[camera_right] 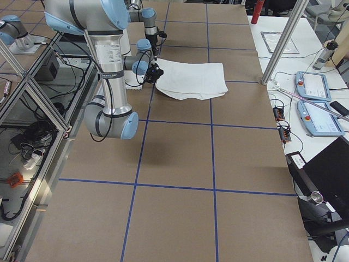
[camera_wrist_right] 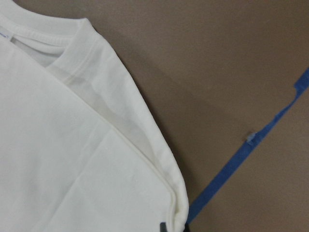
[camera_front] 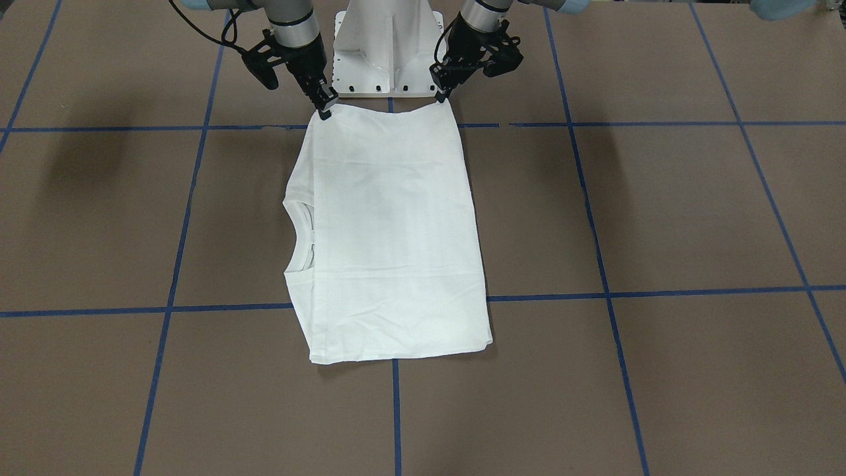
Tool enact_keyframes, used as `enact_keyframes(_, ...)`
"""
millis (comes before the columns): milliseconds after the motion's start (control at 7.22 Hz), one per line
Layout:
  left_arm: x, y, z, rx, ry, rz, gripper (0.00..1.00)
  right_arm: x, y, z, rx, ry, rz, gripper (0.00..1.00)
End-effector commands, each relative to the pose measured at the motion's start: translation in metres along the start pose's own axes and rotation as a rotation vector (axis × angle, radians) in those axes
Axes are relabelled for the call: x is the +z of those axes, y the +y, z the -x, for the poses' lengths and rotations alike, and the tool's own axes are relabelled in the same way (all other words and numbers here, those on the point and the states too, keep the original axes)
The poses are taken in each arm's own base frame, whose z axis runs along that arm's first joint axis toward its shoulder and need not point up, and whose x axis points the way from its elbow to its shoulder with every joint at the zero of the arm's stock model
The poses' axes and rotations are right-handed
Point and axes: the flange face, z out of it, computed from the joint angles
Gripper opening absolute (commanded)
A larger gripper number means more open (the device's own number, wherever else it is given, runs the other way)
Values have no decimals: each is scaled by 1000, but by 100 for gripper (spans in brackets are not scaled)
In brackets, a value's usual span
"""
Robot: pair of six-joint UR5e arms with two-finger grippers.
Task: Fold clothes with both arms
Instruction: 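Lift the near edge with both grippers and fold it over the far half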
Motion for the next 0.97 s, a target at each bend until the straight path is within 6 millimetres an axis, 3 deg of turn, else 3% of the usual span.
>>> enact_keyframes(0, -67, 6, -14, -8, 83, 61, 0, -51, -3, -7, 24, -44, 54, 0)
enact_keyframes(138, -78, 0, -24, -1, 105, 49, 0, -64, -24, 12, 57, -84, 37, 0)
enact_keyframes(277, -84, -27, -40, 19, 136, -6, 0, -69, -39, 26, 66, -104, 21, 0)
enact_keyframes(415, -74, -55, -61, 125, 151, -81, 0, -75, -60, 51, 29, -124, 7, 0)
enact_keyframes(692, -57, -95, -112, 153, 152, -149, 0, -59, -105, 142, 41, -100, 8, 0)
enact_keyframes(831, -51, -114, -130, 189, 148, -182, 0, -55, -124, 168, 39, -98, -11, 0)
